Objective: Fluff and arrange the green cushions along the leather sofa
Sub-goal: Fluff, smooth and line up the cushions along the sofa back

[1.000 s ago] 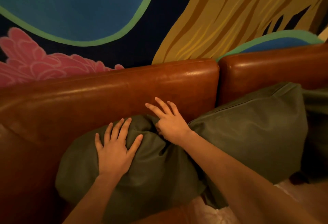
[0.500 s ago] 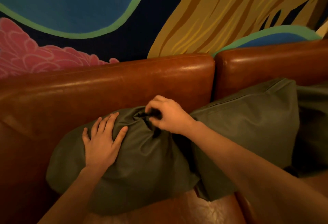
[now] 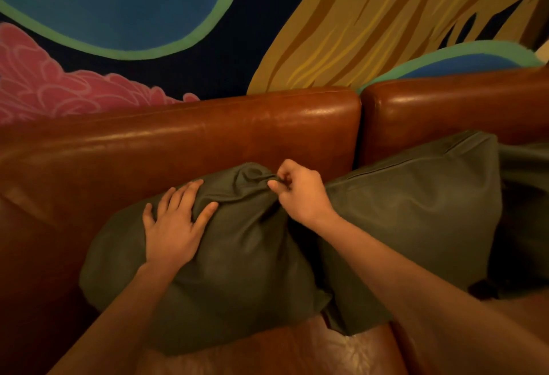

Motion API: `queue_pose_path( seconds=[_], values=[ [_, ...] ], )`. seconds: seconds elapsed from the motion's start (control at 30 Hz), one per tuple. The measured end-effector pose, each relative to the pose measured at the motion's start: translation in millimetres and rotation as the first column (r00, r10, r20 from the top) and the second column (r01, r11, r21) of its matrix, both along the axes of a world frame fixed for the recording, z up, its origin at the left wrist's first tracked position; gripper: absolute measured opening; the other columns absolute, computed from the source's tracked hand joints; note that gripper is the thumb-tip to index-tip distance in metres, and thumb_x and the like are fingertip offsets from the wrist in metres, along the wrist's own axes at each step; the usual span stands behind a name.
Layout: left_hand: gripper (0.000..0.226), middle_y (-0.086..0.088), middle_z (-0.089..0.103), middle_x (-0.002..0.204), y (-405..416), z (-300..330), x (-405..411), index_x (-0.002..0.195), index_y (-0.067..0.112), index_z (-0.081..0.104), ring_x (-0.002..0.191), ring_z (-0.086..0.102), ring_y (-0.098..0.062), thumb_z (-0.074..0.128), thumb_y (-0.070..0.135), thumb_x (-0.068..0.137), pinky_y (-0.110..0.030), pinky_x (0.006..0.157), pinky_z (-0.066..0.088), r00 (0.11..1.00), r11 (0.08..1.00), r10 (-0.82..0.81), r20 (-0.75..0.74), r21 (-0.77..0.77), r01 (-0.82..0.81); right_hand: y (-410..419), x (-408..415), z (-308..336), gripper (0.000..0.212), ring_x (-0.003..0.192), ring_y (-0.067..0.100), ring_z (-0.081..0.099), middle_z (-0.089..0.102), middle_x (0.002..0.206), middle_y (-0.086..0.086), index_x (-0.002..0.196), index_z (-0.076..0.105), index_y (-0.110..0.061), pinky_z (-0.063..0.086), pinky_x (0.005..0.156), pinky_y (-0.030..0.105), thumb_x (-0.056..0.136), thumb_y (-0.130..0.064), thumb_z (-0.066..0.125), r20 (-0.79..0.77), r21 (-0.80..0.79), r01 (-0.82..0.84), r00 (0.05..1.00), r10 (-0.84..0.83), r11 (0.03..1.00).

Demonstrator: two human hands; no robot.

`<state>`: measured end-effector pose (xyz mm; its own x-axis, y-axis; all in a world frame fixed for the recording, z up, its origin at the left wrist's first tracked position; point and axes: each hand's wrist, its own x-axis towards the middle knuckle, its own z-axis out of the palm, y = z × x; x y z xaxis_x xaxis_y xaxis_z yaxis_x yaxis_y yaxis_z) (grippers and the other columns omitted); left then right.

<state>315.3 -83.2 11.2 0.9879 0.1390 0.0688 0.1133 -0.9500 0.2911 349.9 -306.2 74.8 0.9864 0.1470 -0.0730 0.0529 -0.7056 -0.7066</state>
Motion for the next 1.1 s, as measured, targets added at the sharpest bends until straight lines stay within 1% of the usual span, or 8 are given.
queue_pose_path(
  seconds=[0.2,0.33,0.53,0.67,0.73,0.87,1.0,1.1],
  values=[
    [0.070,0.010,0.032,0.152,-10.8,3.0,4.9,0.143,0.040,0.026,0.144,0.019,-0.018,0.017,0.074,0.082,-0.056,0.114,0.010,0.999,1.000,-0.014,-0.053,-0.010,0.013,-12.2,16.9,11.5,0.029,0.072,0.014,0.053,0.053,0.074,-0.005,0.083,0.056,-0.016,0.042,0.064,0.028,0.089,-0.045,0.061,-0.180,0.070,0.065,0.982,-0.052,0.995],
    [0.070,0.012,0.031,0.151,-14.4,3.7,6.1,0.142,0.042,0.025,0.144,0.019,-0.018,0.016,0.077,0.082,-0.057,0.113,0.011,0.998,0.999,-0.026,-0.058,0.017,0.027,-11.6,27.9,11.7,0.043,0.058,0.016,0.047,0.046,0.063,0.000,0.071,0.045,-0.013,0.037,0.050,0.028,0.086,-0.047,0.065,-0.228,-0.124,-0.009,0.973,-0.020,0.992],
    [0.074,0.011,0.031,0.151,-28.0,5.3,12.3,0.141,0.041,0.027,0.144,0.018,-0.019,0.015,0.075,0.077,-0.057,0.114,0.010,0.998,1.000,-0.012,-0.064,0.009,0.013,-35.7,13.8,-4.8,0.028,0.067,0.020,0.042,0.042,0.070,0.000,0.081,0.038,-0.012,0.028,0.058,0.030,0.098,-0.030,0.052,0.101,0.014,-0.036,0.994,0.034,0.999],
    [0.078,0.010,0.029,0.152,-36.7,10.0,18.3,0.142,0.042,0.026,0.144,0.016,-0.020,0.016,0.079,0.074,-0.059,0.114,0.008,0.995,1.000,-0.022,-0.100,0.006,0.022,-40.5,22.4,-3.2,0.020,0.069,0.014,0.048,0.051,0.082,0.000,0.096,0.044,-0.012,0.035,0.054,0.022,0.098,-0.031,0.051,-0.077,0.108,0.074,0.995,-0.066,0.991],
    [0.079,0.011,0.025,0.154,-38.1,12.8,19.6,0.143,0.043,0.023,0.145,0.013,-0.021,0.016,0.080,0.073,-0.060,0.113,0.007,0.992,0.999,-0.034,-0.118,0.009,0.035,-37.7,28.6,2.9,0.031,0.080,0.014,0.054,0.056,0.097,0.002,0.113,0.047,-0.014,0.041,0.064,0.024,0.094,-0.036,0.058,-0.159,0.167,0.096,0.985,-0.069,0.981],
    [0.077,0.013,0.021,0.156,-35.4,13.0,14.6,0.144,0.046,0.019,0.146,0.011,-0.017,0.015,0.080,0.075,-0.059,0.114,0.005,0.993,1.000,-0.011,-0.119,0.017,0.013,-33.0,35.4,1.3,0.026,0.094,0.021,0.062,0.066,0.098,0.005,0.108,0.066,-0.014,0.043,0.072,0.026,0.095,-0.035,0.056,0.009,-0.064,0.004,1.000,-0.003,0.998],
    [0.074,0.015,0.020,0.156,-39.0,11.3,8.8,0.144,0.046,0.017,0.146,0.011,-0.016,0.017,0.079,0.078,-0.058,0.114,0.004,0.991,0.999,-0.002,-0.134,0.045,0.008,-38.0,33.4,-7.5,0.024,0.082,0.028,0.062,0.064,0.082,0.008,0.096,0.064,-0.014,0.046,0.067,0.034,0.098,-0.033,0.051,0.048,-0.082,0.029,0.999,-0.025,0.996],
    [0.074,0.015,0.016,0.157,-36.8,19.3,5.5,0.145,0.046,0.015,0.146,0.007,-0.015,0.018,0.078,0.079,-0.056,0.115,0.001,0.986,1.000,-0.021,-0.164,-0.025,0.017,-40.2,30.0,-7.1,0.029,0.096,0.028,0.062,0.066,0.099,0.009,0.109,0.061,-0.014,0.050,0.079,0.037,0.098,-0.037,0.048,0.091,-0.075,0.043,0.995,-0.036,0.996]
  ],
)
